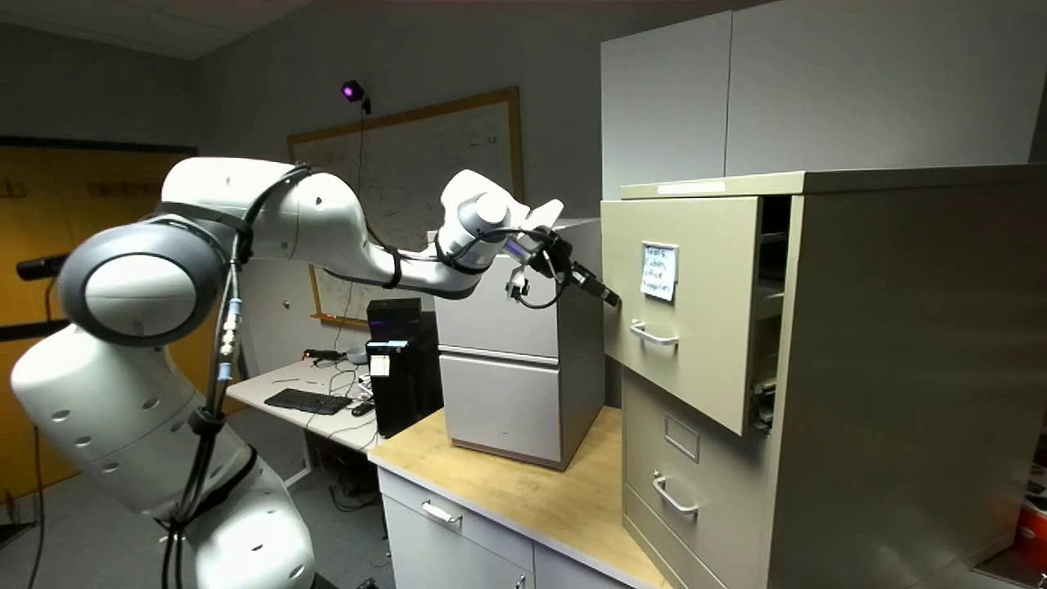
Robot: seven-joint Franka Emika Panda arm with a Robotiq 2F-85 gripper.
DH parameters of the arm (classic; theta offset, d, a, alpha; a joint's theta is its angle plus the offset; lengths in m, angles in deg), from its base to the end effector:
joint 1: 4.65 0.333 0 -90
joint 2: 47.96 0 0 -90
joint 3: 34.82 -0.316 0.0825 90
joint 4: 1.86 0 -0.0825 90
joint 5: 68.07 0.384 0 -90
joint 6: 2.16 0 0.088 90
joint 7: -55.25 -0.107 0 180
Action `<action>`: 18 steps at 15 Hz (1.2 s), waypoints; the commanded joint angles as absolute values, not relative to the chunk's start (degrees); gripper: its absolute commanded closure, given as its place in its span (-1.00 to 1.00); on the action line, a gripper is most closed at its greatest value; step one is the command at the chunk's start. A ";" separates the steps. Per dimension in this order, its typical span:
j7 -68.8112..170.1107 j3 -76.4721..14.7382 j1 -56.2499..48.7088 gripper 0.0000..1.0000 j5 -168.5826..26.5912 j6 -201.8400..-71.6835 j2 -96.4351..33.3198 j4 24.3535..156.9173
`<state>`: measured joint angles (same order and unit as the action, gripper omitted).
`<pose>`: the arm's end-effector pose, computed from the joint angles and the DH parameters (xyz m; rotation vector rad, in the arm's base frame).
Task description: Close the upper drawer
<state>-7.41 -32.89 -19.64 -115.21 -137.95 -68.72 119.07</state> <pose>0.4677 -0.1538 0.6388 2.2002 -1.1564 1.0970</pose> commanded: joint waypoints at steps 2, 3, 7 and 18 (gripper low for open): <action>-2.78 -30.70 -18.42 1.00 -111.50 -138.86 -58.38 108.72; -1.93 -30.58 -18.37 1.00 -110.75 -138.13 -57.63 107.57; 0.83 -30.14 -18.05 1.00 -108.28 -135.14 -54.96 103.50; 7.66 -28.32 -17.21 1.00 -101.80 -129.63 -46.80 92.62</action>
<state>4.36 -30.37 -17.64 -104.54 -126.42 -55.44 100.77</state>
